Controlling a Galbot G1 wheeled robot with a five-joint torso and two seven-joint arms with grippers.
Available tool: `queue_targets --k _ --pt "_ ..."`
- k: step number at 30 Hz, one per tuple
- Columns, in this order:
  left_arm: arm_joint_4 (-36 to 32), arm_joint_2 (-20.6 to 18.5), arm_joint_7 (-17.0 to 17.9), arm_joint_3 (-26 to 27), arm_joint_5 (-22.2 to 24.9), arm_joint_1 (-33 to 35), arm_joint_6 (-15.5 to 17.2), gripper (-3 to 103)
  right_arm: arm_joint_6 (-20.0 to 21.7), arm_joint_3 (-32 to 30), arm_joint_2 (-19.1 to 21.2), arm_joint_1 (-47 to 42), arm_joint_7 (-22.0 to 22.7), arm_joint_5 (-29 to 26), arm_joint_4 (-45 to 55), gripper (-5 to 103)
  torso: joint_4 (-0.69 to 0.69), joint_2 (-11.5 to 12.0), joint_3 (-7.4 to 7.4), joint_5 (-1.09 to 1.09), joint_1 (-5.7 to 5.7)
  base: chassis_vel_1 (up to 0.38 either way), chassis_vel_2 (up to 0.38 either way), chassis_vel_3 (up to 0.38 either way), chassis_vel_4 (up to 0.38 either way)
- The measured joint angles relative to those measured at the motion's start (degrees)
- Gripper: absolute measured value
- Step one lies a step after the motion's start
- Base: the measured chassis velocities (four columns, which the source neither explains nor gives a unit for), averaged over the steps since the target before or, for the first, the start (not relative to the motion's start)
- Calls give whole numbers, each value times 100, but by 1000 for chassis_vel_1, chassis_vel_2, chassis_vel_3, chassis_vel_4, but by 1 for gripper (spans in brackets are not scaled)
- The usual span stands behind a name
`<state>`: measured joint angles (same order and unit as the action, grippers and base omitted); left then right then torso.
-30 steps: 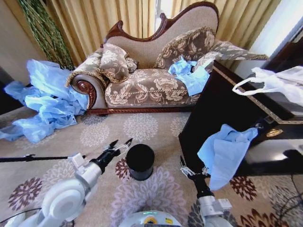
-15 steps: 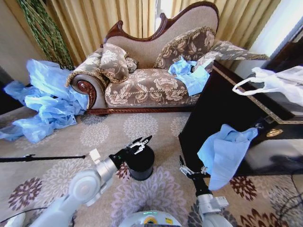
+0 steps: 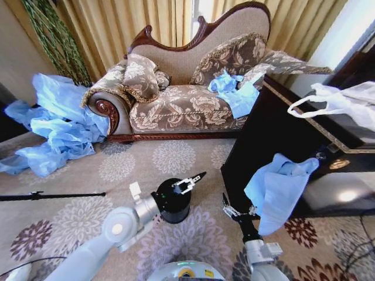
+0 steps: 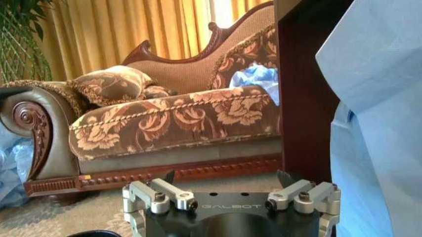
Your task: Place a garbage bag over the trash bin.
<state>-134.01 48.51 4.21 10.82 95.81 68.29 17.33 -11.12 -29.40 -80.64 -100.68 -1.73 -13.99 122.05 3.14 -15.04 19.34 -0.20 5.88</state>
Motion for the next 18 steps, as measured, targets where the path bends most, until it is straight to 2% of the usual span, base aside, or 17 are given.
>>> queue_targets --k 1,4,5,9,10,18 --pt "0 0 0 0 0 0 0 100 0 0 0 0 0 0 0 100 0 0 0 0 0 0 0 0 0" --pt "183 124 37 -628 70 -670 42 100 -1 2 26 6 -1 5 -15 100 4 0 0 0 0 0 0 0 0" --pt "183 124 37 -628 70 -670 42 100 -1 2 26 6 -1 5 -15 100 4 0 0 0 0 0 0 0 0" --pt "553 417 200 -1387 83 -1547 60 100 -1 16 15 22 14 58 -41 100 4 0 0 2 0 0 0 0 0" --pt "553 417 200 -1387 83 -1547 60 100 -1 16 15 22 14 58 -41 100 4 0 0 2 0 0 0 0 0" --pt "1347 1524 477 -2454 198 -2716 28 100 -18 -122 3 -29 28 100 -93 100 3 0 1 2 0 0 0 0 0"
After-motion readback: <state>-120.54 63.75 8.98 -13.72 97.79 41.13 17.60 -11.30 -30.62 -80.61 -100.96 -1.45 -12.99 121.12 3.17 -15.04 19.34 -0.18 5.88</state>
